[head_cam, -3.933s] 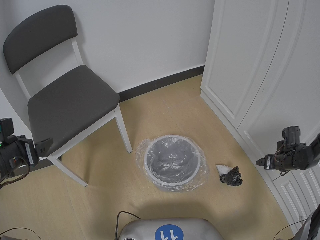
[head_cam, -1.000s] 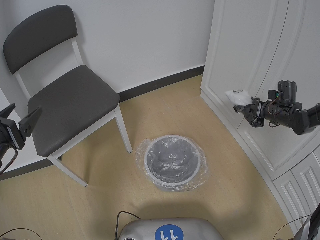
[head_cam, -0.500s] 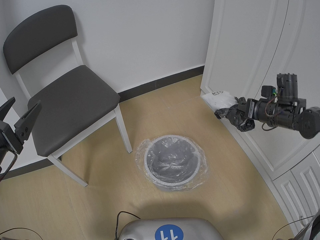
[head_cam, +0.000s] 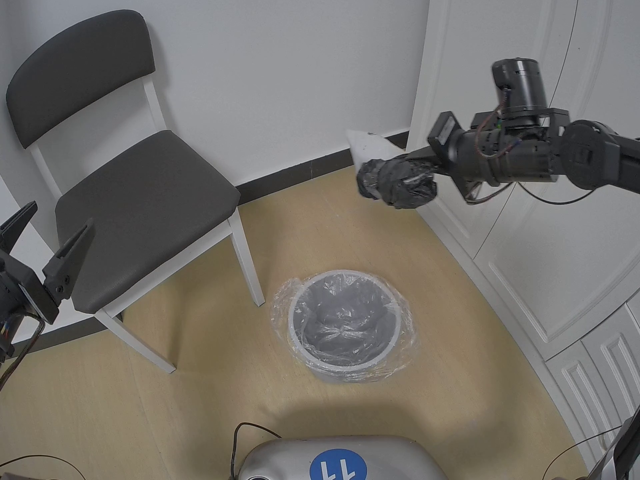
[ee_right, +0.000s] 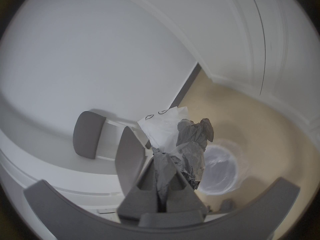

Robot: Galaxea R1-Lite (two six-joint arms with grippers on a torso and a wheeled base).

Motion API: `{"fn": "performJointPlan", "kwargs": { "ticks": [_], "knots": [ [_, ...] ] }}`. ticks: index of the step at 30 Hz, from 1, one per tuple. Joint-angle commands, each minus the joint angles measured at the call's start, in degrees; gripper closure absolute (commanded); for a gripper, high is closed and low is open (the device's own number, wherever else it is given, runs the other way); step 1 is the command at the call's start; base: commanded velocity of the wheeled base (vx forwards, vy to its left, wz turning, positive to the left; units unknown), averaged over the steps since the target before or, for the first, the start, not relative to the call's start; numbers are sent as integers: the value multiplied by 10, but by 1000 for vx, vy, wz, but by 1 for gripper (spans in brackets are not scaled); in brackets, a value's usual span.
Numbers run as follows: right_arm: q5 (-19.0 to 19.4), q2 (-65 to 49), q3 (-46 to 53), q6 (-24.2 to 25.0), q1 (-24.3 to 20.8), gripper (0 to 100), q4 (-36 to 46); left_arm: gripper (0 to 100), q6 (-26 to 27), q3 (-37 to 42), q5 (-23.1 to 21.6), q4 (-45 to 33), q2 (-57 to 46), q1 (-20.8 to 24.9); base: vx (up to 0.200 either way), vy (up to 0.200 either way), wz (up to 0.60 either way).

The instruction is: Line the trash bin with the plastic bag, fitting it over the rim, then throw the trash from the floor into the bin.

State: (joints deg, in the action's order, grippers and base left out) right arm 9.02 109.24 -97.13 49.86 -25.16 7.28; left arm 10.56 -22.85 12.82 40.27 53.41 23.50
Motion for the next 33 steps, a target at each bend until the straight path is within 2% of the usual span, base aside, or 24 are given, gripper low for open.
{"fn": "performJointPlan", "kwargs": {
  "ticks": [1,3,5,8,19,29,33],
  "knots": [
    [4,120,-104,68,-57,100,41,0,23,14,2,8,3,1,0,0,0],
    [4,134,-123,73,-59,100,57,0,23,14,3,6,3,1,0,0,0],
    [3,164,-172,81,-63,100,110,0,23,14,4,2,6,1,0,0,0],
    [2,191,-175,85,-68,100,157,0,23,15,19,0,10,1,0,0,0],
    [2,247,-175,73,-91,100,208,0,23,18,24,3,8,1,0,0,0],
    [1,263,-175,63,-84,100,239,0,23,18,24,3,1,1,0,0,0],
    [1,271,-175,30,-84,100,266,0,23,18,24,3,2,1,0,0,0]
  ]
}}
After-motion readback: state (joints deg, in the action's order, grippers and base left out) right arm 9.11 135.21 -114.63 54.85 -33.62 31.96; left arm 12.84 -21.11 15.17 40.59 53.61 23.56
